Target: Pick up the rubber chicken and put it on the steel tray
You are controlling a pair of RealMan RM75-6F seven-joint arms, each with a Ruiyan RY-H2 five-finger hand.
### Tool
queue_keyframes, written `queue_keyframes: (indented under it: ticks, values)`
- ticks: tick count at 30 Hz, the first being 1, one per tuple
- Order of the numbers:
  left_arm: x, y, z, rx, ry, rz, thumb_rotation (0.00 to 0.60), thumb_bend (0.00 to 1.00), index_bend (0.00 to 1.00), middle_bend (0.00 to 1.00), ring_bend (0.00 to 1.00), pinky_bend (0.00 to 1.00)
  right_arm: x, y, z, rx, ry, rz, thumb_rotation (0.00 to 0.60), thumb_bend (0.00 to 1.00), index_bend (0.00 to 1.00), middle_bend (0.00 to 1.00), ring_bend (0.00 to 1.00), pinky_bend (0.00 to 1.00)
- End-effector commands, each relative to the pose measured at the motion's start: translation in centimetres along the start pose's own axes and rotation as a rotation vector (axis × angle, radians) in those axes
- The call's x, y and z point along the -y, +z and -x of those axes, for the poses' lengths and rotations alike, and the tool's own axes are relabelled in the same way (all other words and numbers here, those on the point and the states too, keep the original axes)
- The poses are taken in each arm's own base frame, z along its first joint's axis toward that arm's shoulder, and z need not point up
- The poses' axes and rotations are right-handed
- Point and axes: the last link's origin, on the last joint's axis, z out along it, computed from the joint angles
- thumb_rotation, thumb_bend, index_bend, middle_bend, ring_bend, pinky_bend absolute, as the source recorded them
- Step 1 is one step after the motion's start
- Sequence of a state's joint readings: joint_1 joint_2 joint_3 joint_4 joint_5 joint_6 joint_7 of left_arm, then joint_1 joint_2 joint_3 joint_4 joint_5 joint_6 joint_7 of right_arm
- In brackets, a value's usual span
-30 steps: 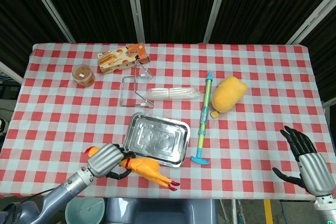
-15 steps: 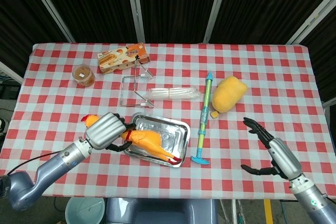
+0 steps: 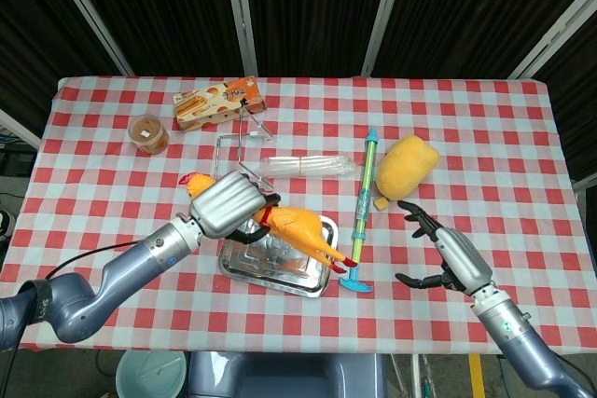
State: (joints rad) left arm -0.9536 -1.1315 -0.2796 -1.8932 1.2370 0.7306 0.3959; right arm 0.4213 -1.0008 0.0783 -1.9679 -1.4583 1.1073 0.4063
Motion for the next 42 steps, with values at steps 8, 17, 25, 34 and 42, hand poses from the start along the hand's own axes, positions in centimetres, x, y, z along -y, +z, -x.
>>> queue_keyframes:
  ticks: [8, 17, 25, 34, 42]
  values:
    - [-3.1, 3.7, -0.7, 0.015, 0.060, -0.001, 0.600, 0.71, 0.58, 0.67, 0.60, 0.59, 1.9, 2.2, 1.8, 0.062, -0.092, 0.041, 0.600, 0.21, 0.00, 0.11, 0.12, 0.23]
    - [-5.4, 6.2, 0.2, 0.000, 0.081, -0.032, 0.600, 0.71, 0.58, 0.67, 0.60, 0.59, 2.6, 3.1, 2.3, 0.079, -0.123, 0.071, 0.600, 0.21, 0.00, 0.11, 0.08, 0.17]
    - [-7.8, 7.8, 0.8, -0.026, 0.124, -0.038, 0.600, 0.70, 0.58, 0.67, 0.60, 0.59, 3.1, 3.9, 2.5, 0.086, -0.118, 0.083, 0.600, 0.21, 0.00, 0.11, 0.08, 0.17]
    - [-9.8, 8.3, 1.2, -0.068, 0.117, -0.038, 0.600, 0.69, 0.57, 0.67, 0.60, 0.59, 2.9, 4.7, 2.6, 0.078, -0.075, 0.098, 0.600, 0.21, 0.02, 0.11, 0.08, 0.20]
    - [-10.8, 8.1, 1.7, -0.078, 0.114, -0.027, 0.600, 0.68, 0.57, 0.67, 0.60, 0.59, 2.1, 5.7, 2.4, 0.048, -0.055, 0.123, 0.600, 0.21, 0.08, 0.11, 0.12, 0.23]
